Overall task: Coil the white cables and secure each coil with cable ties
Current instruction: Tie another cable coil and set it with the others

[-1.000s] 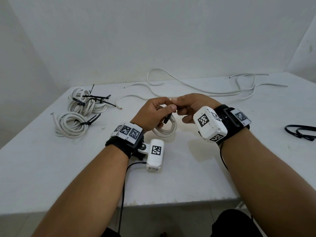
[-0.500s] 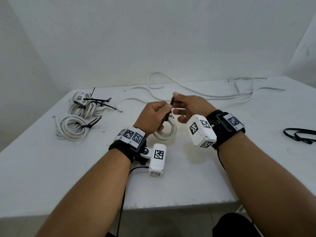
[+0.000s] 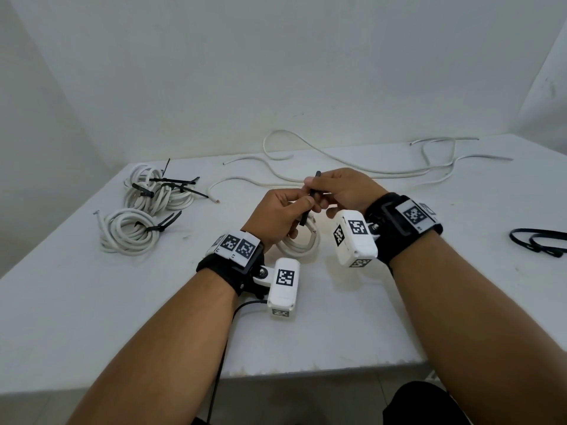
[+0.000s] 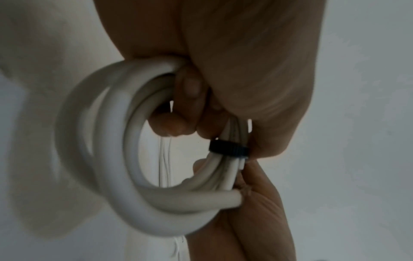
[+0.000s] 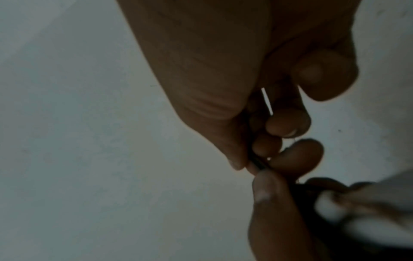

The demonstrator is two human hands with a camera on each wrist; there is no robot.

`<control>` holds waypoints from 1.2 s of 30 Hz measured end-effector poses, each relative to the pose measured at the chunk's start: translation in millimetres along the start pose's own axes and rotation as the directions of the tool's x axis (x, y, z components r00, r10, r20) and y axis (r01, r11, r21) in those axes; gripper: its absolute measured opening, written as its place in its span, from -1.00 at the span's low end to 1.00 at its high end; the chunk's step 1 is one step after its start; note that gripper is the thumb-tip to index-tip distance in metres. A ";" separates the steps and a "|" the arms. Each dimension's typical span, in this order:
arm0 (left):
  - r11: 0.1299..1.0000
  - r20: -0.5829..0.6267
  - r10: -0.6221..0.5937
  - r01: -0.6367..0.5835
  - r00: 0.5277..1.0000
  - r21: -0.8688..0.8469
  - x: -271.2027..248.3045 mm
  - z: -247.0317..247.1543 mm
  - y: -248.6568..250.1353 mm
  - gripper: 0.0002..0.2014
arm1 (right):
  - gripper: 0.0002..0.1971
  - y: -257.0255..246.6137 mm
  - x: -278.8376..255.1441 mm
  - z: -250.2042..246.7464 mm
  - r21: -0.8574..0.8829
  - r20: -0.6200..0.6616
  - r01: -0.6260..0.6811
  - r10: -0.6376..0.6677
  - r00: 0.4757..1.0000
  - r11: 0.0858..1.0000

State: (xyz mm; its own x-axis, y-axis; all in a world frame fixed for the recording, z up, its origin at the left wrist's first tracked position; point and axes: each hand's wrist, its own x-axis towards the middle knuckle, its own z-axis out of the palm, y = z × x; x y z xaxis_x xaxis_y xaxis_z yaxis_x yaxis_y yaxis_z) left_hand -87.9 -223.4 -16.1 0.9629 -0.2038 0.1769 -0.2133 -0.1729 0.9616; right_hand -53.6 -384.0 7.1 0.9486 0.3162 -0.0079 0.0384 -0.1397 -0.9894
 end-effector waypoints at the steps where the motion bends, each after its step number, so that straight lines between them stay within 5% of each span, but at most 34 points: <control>1: 1.000 -0.014 -0.006 0.006 1.000 -0.008 0.2 -0.4 -0.4 -0.74 | -0.77 -0.2 1.9 1.8 0.010 -0.019 0.015 -0.015 1.000 1.000; 12: 0.978 0.169 -0.117 0.143 0.979 -0.149 -1.4 -7.7 3.9 -0.69 | -0.73 7.3 13.0 8.8 0.098 -0.143 0.002 0.012 0.990 0.995; 16: 0.955 0.055 -0.081 0.093 0.995 -0.281 1.3 -27.4 20.2 -0.65 | -0.57 3.7 12.8 23.4 0.153 -0.138 -0.070 0.091 0.986 0.986; 19: 0.909 -0.056 -0.032 0.006 0.998 -0.416 -4.5 -60.6 33.5 -0.66 | -0.57 -2.0 11.0 30.6 -0.019 -0.091 -0.135 0.132 0.987 0.991; 22: 0.988 -0.202 0.041 -0.069 0.979 -0.137 -31.2 -95.9 37.7 -0.72 | -0.62 -3.1 7.5 38.8 -0.365 -0.028 -0.142 0.142 0.990 0.920; 25: 0.995 -0.323 0.080 -0.055 0.943 0.088 -62.3 -129.6 36.8 -0.75 | -0.60 -3.1 2.9 48.3 -0.519 0.011 -0.130 0.159 0.987 0.845; 27: 0.927 -0.404 0.063 0.097 0.913 0.363 -79.2 -152.2 33.0 -0.78 | -0.57 -2.3 0.8 53.3 -0.608 0.013 -0.128 0.171 0.985 0.784; 31: 0.533 -0.541 0.003 0.456 0.841 0.713 -96.0 -182.4 21.6 -0.69 | -0.50 -1.0 3.1 60.2 -0.762 0.021 -0.098 0.175 0.984 0.640; 36: 0.339 -0.524 -0.035 0.504 0.851 0.795 -85.4 -195.1 -2.7 -0.70 | -0.62 -2.9 5.9 65.9 -0.788 0.006 -0.101 0.172 0.985 0.607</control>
State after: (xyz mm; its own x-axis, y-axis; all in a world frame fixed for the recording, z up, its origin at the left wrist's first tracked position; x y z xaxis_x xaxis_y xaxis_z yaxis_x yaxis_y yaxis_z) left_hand -137.4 -17.5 7.2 0.9134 0.3379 0.2269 0.2812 -0.9270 0.2484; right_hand -68.8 -319.9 0.3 0.9391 0.2932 -0.1791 0.1747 -0.8563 -0.4860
